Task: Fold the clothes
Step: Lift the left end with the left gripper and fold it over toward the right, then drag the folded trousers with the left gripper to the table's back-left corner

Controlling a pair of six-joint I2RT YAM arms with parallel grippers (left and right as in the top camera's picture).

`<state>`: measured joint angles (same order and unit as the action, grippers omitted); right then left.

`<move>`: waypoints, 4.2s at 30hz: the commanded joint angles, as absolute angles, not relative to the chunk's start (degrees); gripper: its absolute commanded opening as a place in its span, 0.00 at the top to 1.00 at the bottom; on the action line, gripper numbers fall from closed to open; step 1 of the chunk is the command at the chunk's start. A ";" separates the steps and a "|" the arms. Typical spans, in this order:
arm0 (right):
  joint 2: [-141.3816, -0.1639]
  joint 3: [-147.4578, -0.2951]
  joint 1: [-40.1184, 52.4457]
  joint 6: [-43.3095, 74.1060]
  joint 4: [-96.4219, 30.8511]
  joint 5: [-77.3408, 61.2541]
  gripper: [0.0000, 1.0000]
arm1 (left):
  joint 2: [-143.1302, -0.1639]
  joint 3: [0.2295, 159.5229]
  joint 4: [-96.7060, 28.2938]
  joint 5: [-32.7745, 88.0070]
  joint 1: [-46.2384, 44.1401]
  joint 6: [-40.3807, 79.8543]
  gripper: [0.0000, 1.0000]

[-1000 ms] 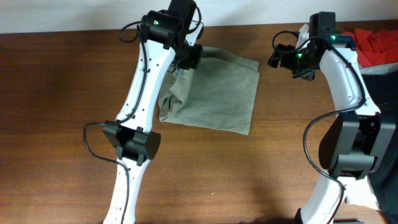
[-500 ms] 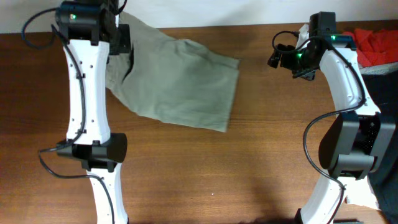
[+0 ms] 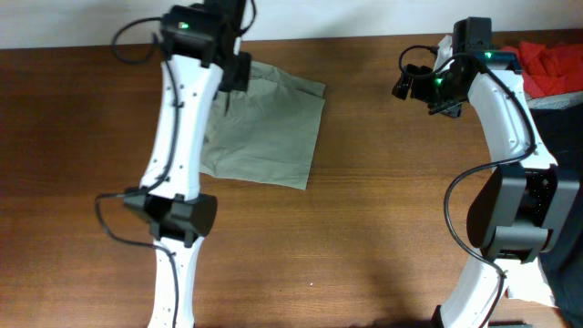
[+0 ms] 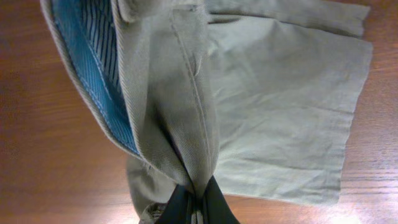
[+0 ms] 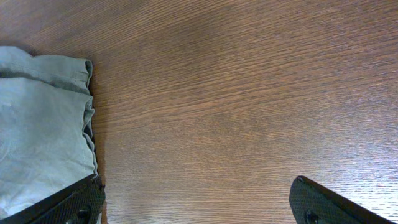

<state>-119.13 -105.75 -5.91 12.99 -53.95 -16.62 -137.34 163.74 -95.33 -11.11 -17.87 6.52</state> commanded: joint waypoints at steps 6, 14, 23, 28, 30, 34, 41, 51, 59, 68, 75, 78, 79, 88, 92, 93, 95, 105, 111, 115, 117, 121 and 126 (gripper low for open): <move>-119.48 -105.97 -6.07 12.45 -53.98 -16.93 0.01 | -140.88 163.85 -91.57 -5.45 -23.18 6.37 1.00; -119.48 -105.97 -6.09 12.45 -53.98 -16.93 0.01 | -145.05 163.85 -89.91 -0.86 -25.39 5.76 0.99; -119.48 -105.97 -6.07 12.45 -53.98 -16.93 0.01 | -147.65 163.85 -87.79 6.26 -29.04 1.63 0.99; -119.48 -105.97 -6.07 12.43 -53.98 -16.93 0.01 | -152.14 163.85 -86.72 6.85 -30.35 1.67 0.98; -119.48 -105.97 -6.07 12.45 -53.98 -16.93 0.01 | -153.03 163.85 -85.65 9.43 -30.35 1.65 0.98; -119.48 -105.97 -6.07 12.45 -53.98 -16.93 0.01 | -153.34 163.85 -84.47 14.37 -30.50 1.65 0.98; -119.48 -105.97 -6.09 12.45 -53.95 -16.93 0.01 | -153.82 163.85 -84.47 14.39 -32.03 1.65 0.62; -119.48 -105.97 -6.09 12.45 -53.95 -16.93 0.01 | -153.42 165.45 -84.82 13.02 -28.32 -1.28 0.51; -119.48 -105.97 -6.07 12.45 -53.95 -16.93 0.01 | -155.13 165.05 -85.34 11.25 -11.99 -4.16 0.17; -119.48 -105.97 -6.09 12.45 -53.98 -16.93 0.01 | -162.23 165.05 -85.32 34.30 -5.13 -15.14 0.01; -119.48 -105.97 -6.09 12.45 -53.98 -16.93 0.01 | -167.78 165.05 -87.09 35.38 -6.22 -15.11 0.04; -119.48 -105.97 -6.09 12.45 -53.98 -16.93 0.01 | -169.10 165.03 -87.39 35.79 -7.05 -15.11 0.43; -119.48 -105.97 -6.07 12.45 -53.98 -16.93 0.01 | -169.12 165.05 -86.98 35.79 -7.27 -15.09 0.60; -119.48 -105.97 -6.09 12.45 -53.95 -16.93 0.01 | -169.10 165.05 -77.28 18.00 1.52 5.85 0.99; -119.48 -105.97 -6.07 12.45 -53.98 -16.93 0.01 | -169.10 165.05 -74.04 14.68 12.12 13.06 0.97; -119.48 -105.97 -6.07 12.45 -53.98 -16.93 0.01 | -169.10 165.05 -73.58 12.64 15.53 16.14 0.96; -119.48 -105.97 -6.09 12.45 -53.98 -16.93 0.01 | -169.10 165.05 -73.25 11.29 22.63 21.08 0.95; -119.48 -105.97 -6.09 12.45 -53.98 -16.93 0.01 | -169.12 165.05 -75.44 12.75 40.45 37.98 0.91; -119.48 -105.97 -6.09 12.45 -53.95 -16.93 0.01 | -169.12 165.05 -78.52 12.84 37.80 40.36 0.97; -119.48 -105.97 -6.09 12.45 -53.98 -16.93 0.02 | -169.12 165.05 -83.79 12.82 33.69 46.61 0.97; -119.48 -105.97 -6.09 12.45 -53.98 -16.93 0.01 | -169.12 165.05 -89.25 12.82 30.85 50.26 0.97; -119.48 -105.97 -6.09 12.45 -53.98 -16.93 0.01 | -169.12 165.05 -92.66 13.28 28.77 53.76 0.96; -119.48 -105.97 -6.09 12.45 -53.98 -16.93 0.01 | -169.12 165.05 -87.59 14.13 25.80 53.78 0.88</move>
